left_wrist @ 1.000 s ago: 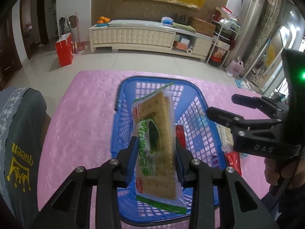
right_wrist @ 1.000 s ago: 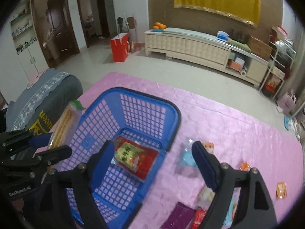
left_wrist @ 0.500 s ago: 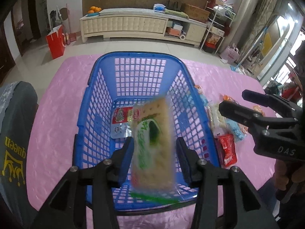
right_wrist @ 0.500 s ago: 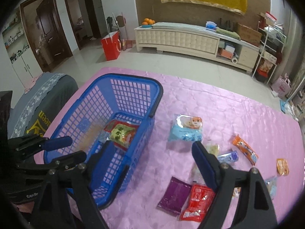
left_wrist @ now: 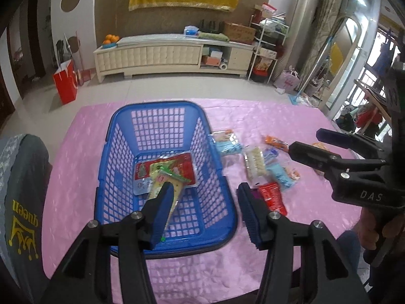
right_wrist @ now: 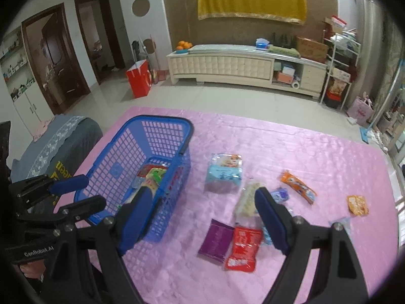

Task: Organize snacks
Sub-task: 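Move both grippers back toward the remaining snacks on the table, then grasp the blue Dan Huang Su pack with the left gripper while the right grasps the striped bag, then carry the blue pack and striped bag over the blue basket with both grippers, then open both grippers to drop the packs into the basket, then move both grippers back toward the purple and red packets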

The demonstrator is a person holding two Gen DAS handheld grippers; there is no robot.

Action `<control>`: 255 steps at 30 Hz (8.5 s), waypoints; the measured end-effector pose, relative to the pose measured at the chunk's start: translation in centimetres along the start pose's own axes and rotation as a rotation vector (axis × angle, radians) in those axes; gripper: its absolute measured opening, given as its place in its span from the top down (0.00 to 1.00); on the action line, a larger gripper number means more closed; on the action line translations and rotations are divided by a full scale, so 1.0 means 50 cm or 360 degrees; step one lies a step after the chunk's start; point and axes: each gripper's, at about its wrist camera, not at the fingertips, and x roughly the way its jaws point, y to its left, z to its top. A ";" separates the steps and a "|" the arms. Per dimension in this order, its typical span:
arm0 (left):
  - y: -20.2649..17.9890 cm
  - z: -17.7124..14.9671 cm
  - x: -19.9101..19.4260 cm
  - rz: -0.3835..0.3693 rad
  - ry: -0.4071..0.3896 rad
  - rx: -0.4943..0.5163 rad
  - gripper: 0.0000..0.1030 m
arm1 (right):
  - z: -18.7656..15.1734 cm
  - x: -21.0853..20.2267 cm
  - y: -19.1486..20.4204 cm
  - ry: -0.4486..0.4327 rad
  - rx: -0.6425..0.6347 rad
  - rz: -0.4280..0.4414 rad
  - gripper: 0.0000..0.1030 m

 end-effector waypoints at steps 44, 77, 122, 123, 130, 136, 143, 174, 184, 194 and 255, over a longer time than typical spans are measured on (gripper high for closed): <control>-0.426 0.038 0.390 -0.0119 0.0409 0.0190 0.35 | -0.188 0.046 -0.475 0.0204 0.0290 -0.0371 0.16; -0.377 0.008 0.587 -0.0009 0.0722 -0.0093 0.20 | -0.219 0.162 -0.580 0.0382 0.0375 -0.0263 0.16; -0.242 0.042 0.139 -0.0095 0.0124 0.0096 0.37 | -0.080 -0.057 -0.208 0.0034 0.0079 -0.0090 0.43; -0.228 0.040 0.126 -0.0086 0.0114 0.0089 0.37 | -0.074 -0.056 -0.186 0.0021 0.0068 -0.0073 0.43; -0.094 0.020 0.040 0.0022 0.0045 0.0025 0.37 | -0.043 -0.026 -0.069 0.0008 0.0001 0.0037 0.43; 0.031 0.006 0.005 0.0112 0.0034 -0.0092 0.37 | -0.024 0.021 0.030 0.0040 -0.0093 0.0126 0.43; 0.109 -0.014 0.007 0.0166 0.0064 -0.0168 0.37 | -0.014 0.077 0.102 0.0101 -0.0174 0.0199 0.43; 0.184 -0.034 0.016 0.0178 0.0088 -0.0200 0.27 | -0.011 0.147 0.190 0.0230 -0.0298 0.0238 0.43; 0.217 -0.045 0.000 0.0205 0.0052 -0.0232 0.27 | -0.014 0.173 0.228 0.0269 -0.0347 0.0204 0.43; 0.232 -0.054 0.005 0.0184 0.0049 -0.0259 0.27 | -0.023 0.185 0.234 0.0295 -0.0407 0.0133 0.43; -0.221 -0.188 0.194 0.0183 0.0237 0.0081 0.53 | -0.266 0.185 -0.163 0.0448 -0.0020 0.0138 0.38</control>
